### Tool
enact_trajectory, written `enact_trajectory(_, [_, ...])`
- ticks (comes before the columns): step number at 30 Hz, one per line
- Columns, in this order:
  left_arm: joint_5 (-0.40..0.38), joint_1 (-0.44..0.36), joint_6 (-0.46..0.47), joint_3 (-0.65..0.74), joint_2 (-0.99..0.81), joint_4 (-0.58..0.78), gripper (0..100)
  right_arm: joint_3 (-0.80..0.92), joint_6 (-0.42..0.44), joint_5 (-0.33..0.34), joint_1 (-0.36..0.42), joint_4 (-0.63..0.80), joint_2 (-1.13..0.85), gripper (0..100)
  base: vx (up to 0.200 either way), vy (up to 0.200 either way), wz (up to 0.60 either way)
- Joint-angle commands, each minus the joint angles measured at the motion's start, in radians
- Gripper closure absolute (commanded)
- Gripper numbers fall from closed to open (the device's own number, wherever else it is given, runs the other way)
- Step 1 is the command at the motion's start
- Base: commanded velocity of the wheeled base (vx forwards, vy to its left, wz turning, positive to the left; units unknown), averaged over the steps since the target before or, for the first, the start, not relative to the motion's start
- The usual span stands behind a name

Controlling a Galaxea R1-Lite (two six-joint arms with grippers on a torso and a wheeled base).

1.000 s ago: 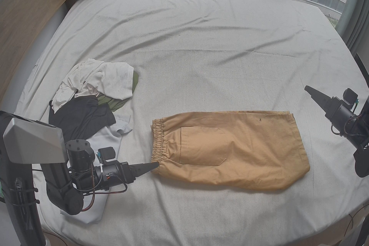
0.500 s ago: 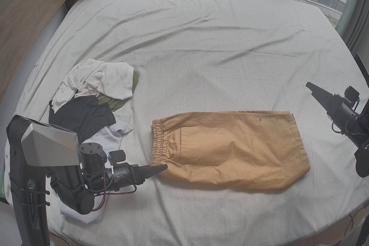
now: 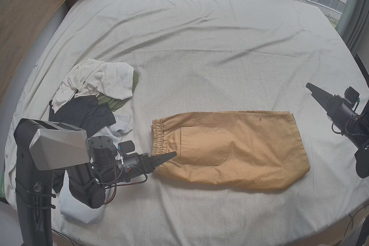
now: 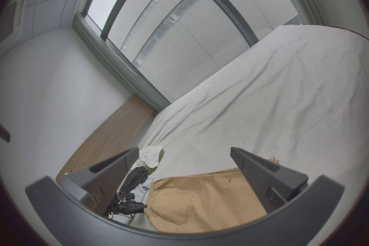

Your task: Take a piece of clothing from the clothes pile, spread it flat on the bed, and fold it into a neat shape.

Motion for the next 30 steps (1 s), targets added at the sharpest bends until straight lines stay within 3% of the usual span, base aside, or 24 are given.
enact_trajectory(1, [0.006,-0.005,-0.021,-0.046,0.021,-0.001,0,0.000,0.000,0.001,0.001,-0.001,0.002,0,0.000,0.000,0.00])
enact_trajectory(11, [0.011,-0.014,-0.078,-0.095,0.028,-0.001,0,0.008,0.000,0.002,0.004,-0.001,0.005,0,0.000,0.000,0.00])
enact_trajectory(12, [0.014,-0.014,-0.078,-0.095,0.028,-0.001,100,0.009,0.000,0.002,0.007,-0.001,0.005,0,0.000,0.000,0.00])
enact_trajectory(24, [0.027,-0.011,-0.076,-0.079,0.038,-0.001,100,0.016,-0.002,0.001,0.018,-0.001,0.007,0,0.000,0.000,0.00])
enact_trajectory(30, [0.057,0.007,-0.076,0.034,-0.051,-0.001,100,0.019,0.000,0.002,0.018,-0.001,0.007,0,0.000,0.000,0.00])
